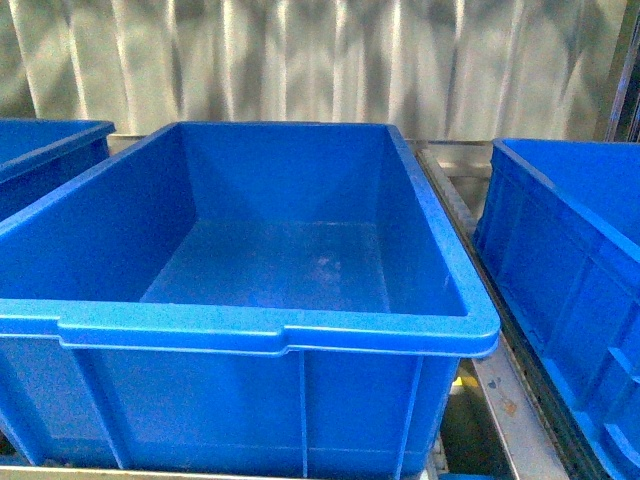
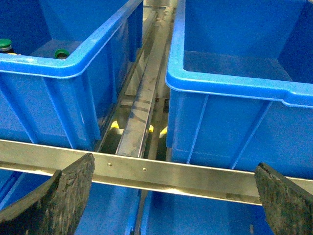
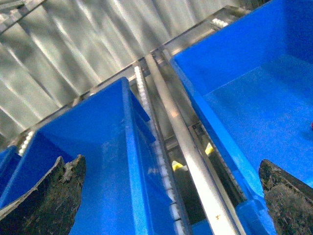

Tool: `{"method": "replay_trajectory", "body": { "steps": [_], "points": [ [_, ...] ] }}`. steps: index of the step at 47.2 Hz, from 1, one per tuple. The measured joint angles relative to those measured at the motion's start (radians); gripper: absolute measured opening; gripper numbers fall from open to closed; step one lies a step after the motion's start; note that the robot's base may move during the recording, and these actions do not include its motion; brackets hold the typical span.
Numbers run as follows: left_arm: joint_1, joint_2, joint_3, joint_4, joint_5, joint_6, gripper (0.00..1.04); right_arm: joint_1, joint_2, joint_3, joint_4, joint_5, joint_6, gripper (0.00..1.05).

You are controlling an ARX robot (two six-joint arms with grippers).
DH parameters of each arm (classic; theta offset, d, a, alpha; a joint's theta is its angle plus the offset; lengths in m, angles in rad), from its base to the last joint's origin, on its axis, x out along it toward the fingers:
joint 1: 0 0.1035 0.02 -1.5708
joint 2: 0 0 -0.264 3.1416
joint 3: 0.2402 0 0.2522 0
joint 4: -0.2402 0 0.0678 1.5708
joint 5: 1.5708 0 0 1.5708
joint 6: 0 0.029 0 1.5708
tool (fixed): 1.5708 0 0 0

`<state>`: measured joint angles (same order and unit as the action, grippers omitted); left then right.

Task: Pick red and yellow buttons and place in box

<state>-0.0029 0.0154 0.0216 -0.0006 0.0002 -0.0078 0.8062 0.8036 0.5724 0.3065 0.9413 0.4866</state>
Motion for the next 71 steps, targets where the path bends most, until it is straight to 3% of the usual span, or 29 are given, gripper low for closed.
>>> {"method": "replay_trajectory", "body": {
  "steps": [7, 13, 14, 18, 23, 37, 45, 49, 53, 71],
  "points": [
    [0.000, 0.000, 0.000, 0.000, 0.000, 0.000, 0.97, -0.056, -0.005, 0.000, -0.016, -0.089, 0.007, 1.02],
    [0.000, 0.000, 0.000, 0.000, 0.000, 0.000, 0.97, -0.201, 0.016, -0.001, -0.016, -0.249, -0.026, 1.00],
    [0.000, 0.000, 0.000, 0.000, 0.000, 0.000, 0.97, -0.241, 0.011, -0.006, -0.033, -0.330, -0.087, 0.95],
    [0.000, 0.000, 0.000, 0.000, 0.000, 0.000, 0.97, -0.345, -0.014, -0.066, -0.010, -0.493, -0.246, 0.83],
    [0.000, 0.000, 0.000, 0.000, 0.000, 0.000, 0.97, -0.476, -0.058, -0.166, 0.028, -0.623, -0.384, 0.65],
    [0.000, 0.000, 0.000, 0.000, 0.000, 0.000, 0.97, -0.649, -0.235, -0.378, 0.055, -0.792, -0.477, 0.05],
    [0.000, 0.000, 0.000, 0.000, 0.000, 0.000, 0.97, -0.692, -0.304, -0.433, 0.049, -0.830, -0.478, 0.06],
    [0.000, 0.000, 0.000, 0.000, 0.000, 0.000, 0.97, -0.766, -0.346, -0.459, 0.031, -0.930, -0.481, 0.06],
    [0.000, 0.000, 0.000, 0.000, 0.000, 0.000, 0.97, -0.802, -0.386, -0.484, 0.015, -0.935, -0.480, 0.06],
    [0.000, 0.000, 0.000, 0.000, 0.000, 0.000, 0.97, -0.804, -0.504, -0.528, -0.055, -0.939, -0.481, 0.06]
  ]
}}
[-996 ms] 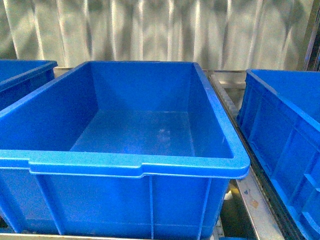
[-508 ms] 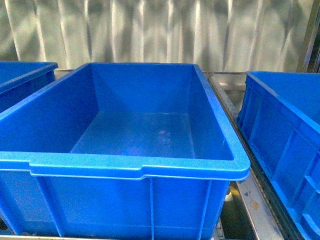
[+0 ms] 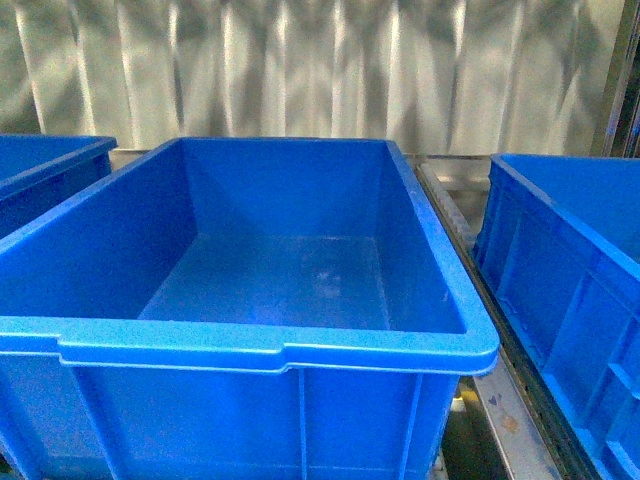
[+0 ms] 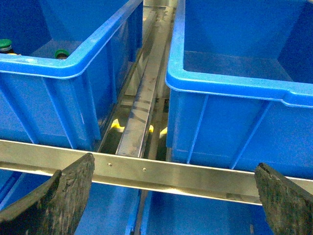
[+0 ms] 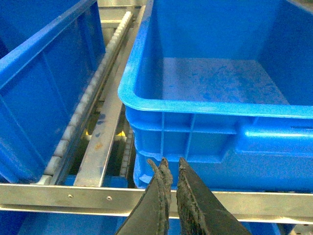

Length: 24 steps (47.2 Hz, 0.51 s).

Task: Pick red and yellow buttons and place in box

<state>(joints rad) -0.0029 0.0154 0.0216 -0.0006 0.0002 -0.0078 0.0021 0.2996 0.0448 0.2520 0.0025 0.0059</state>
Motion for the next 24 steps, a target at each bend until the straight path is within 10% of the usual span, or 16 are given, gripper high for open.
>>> {"method": "replay_trajectory", "body": {
  "steps": [24],
  "points": [
    [0.000, 0.000, 0.000, 0.000, 0.000, 0.000, 0.97, 0.000, -0.114, -0.023, -0.065, -0.001, 0.000, 0.06]
  ]
}}
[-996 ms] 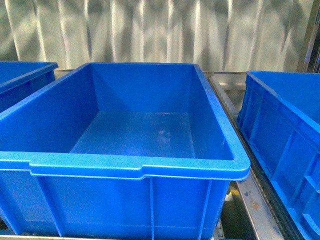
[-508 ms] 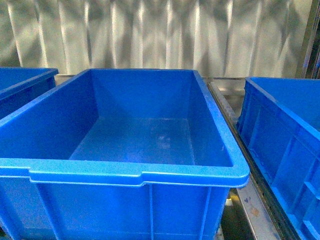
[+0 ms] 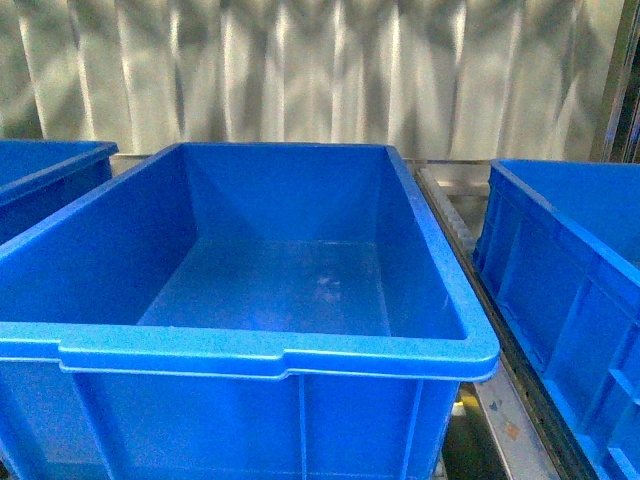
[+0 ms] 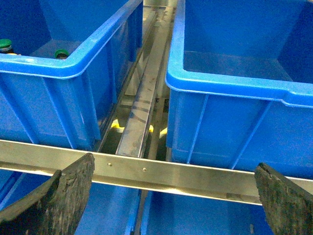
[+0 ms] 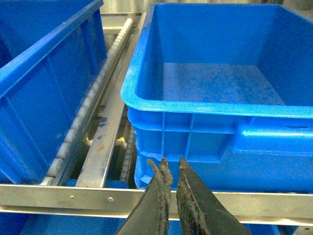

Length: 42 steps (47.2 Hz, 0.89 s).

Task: Pick red and yellow buttons and place in box

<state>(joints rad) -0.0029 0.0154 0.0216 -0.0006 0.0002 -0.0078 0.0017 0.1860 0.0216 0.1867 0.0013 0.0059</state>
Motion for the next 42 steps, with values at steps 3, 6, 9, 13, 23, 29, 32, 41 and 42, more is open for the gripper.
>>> {"method": "replay_trajectory", "body": {
  "steps": [3, 6, 9, 13, 23, 29, 32, 41, 42],
  "points": [
    [0.000, 0.000, 0.000, 0.000, 0.000, 0.000, 0.97, 0.000, -0.052, 0.000, -0.065, 0.002, 0.000, 0.06],
    [0.000, 0.000, 0.000, 0.000, 0.000, 0.000, 0.97, 0.000, -0.146, 0.000, -0.174, 0.000, 0.000, 0.06],
    [0.000, 0.000, 0.000, 0.000, 0.000, 0.000, 0.97, 0.000, -0.177, 0.000, -0.182, -0.002, 0.000, 0.06],
    [0.000, 0.000, 0.000, 0.000, 0.000, 0.000, 0.97, 0.000, -0.181, 0.000, -0.183, 0.001, 0.000, 0.06],
    [0.000, 0.000, 0.000, 0.000, 0.000, 0.000, 0.97, 0.000, -0.181, 0.000, -0.185, -0.001, -0.002, 0.38],
    [0.000, 0.000, 0.000, 0.000, 0.000, 0.000, 0.97, 0.000, -0.181, 0.000, -0.185, -0.001, -0.002, 0.66],
    [0.000, 0.000, 0.000, 0.000, 0.000, 0.000, 0.97, 0.000, -0.181, 0.000, -0.185, -0.001, -0.002, 0.78],
    [0.000, 0.000, 0.000, 0.000, 0.003, 0.000, 0.97, 0.000, -0.182, 0.000, -0.186, 0.005, -0.002, 1.02],
    [0.000, 0.000, 0.000, 0.000, 0.003, 0.000, 0.97, 0.000, -0.182, 0.000, -0.186, 0.005, -0.002, 1.02]
  ]
}}
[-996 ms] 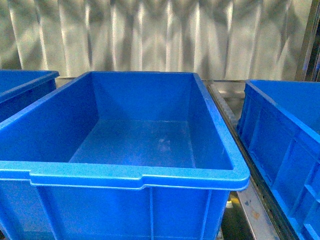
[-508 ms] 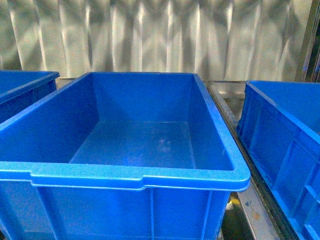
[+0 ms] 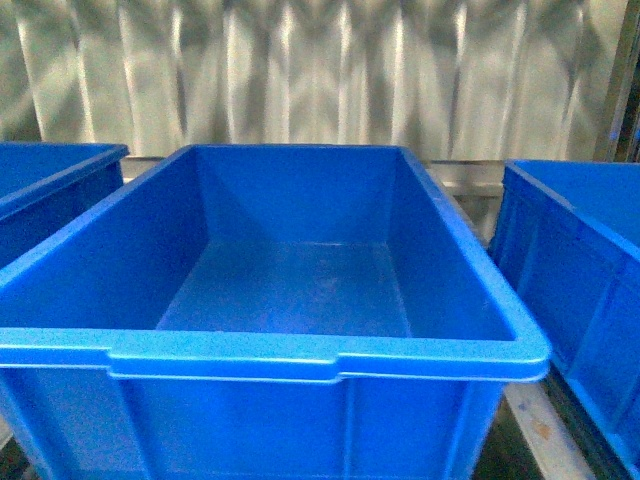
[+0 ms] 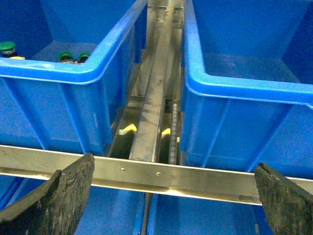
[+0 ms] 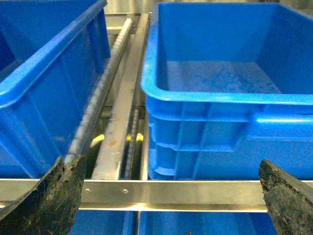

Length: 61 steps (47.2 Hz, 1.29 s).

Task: Pick red and yellow buttons and place in box

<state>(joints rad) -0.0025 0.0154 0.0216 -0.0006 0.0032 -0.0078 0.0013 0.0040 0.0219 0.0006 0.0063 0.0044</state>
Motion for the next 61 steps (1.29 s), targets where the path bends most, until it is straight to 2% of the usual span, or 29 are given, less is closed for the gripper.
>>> {"method": "replay_trajectory", "body": {
  "steps": [43, 47, 50, 57, 61],
  "points": [
    [0.000, 0.000, 0.000, 0.000, -0.009, 0.000, 0.97, -0.001, 0.000, -0.001, -0.001, -0.011, -0.001, 1.02],
    [-0.023, 0.046, 0.021, -0.052, -0.079, -0.079, 0.97, -0.001, 0.000, -0.001, -0.001, -0.010, -0.001, 1.02],
    [-0.035, 0.153, 0.058, -0.013, -0.128, -0.135, 0.97, -0.001, 0.000, -0.001, -0.001, -0.006, -0.001, 1.02],
    [0.049, 0.597, 0.370, 0.267, -0.072, -0.155, 0.97, -0.001, 0.000, -0.001, -0.001, -0.007, -0.001, 1.02],
    [0.082, 0.835, 0.597, 0.200, -0.086, -0.212, 0.97, -0.001, 0.000, -0.001, -0.001, -0.006, -0.001, 1.02]
  ]
}}
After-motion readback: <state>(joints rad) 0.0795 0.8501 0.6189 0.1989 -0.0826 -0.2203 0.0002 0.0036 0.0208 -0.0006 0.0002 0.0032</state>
